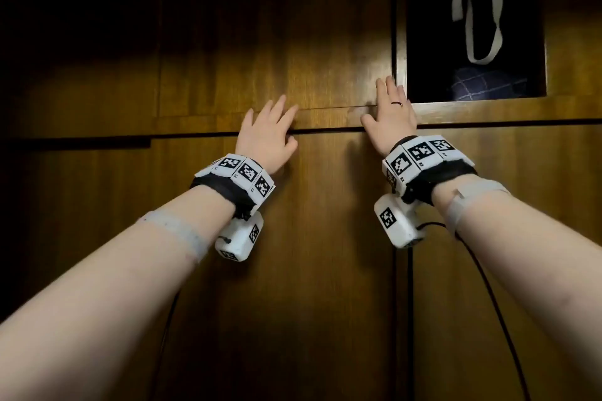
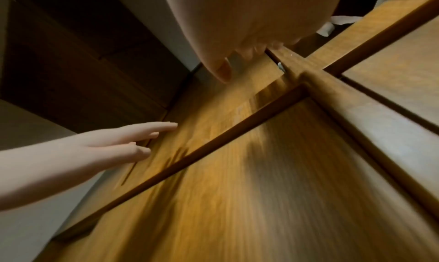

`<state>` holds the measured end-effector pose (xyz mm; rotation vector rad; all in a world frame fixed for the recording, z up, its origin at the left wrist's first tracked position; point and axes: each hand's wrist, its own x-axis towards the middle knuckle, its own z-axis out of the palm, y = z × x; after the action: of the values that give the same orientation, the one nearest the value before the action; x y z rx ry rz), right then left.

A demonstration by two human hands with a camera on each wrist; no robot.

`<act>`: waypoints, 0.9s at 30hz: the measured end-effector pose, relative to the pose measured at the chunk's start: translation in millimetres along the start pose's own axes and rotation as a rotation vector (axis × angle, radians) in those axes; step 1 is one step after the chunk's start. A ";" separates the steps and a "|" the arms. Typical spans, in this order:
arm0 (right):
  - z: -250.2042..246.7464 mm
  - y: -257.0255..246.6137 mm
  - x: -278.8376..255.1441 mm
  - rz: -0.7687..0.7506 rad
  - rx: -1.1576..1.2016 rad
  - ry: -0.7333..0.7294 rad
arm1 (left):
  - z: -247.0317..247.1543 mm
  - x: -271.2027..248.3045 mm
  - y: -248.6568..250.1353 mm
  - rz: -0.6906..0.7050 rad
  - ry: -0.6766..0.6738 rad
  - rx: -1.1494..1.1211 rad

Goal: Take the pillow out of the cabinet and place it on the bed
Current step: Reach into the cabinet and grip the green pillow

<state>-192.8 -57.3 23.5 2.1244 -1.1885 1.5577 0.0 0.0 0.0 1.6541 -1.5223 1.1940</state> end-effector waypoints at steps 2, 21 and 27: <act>12.0 0.1 16.6 -0.009 -0.080 0.001 | 14.1 20.1 -5.4 -0.001 -0.003 -0.013; 96.3 -95.0 35.9 -0.228 -0.181 -0.136 | 54.9 28.3 -94.4 -0.240 0.068 -0.046; 114.0 -121.6 36.4 -0.294 -0.216 -0.190 | 53.7 34.5 -88.3 -0.230 0.078 -0.063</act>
<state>-23.4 -67.4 41.2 2.2172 -0.9910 1.0750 95.9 -47.2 21.0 1.6698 -1.2711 1.0637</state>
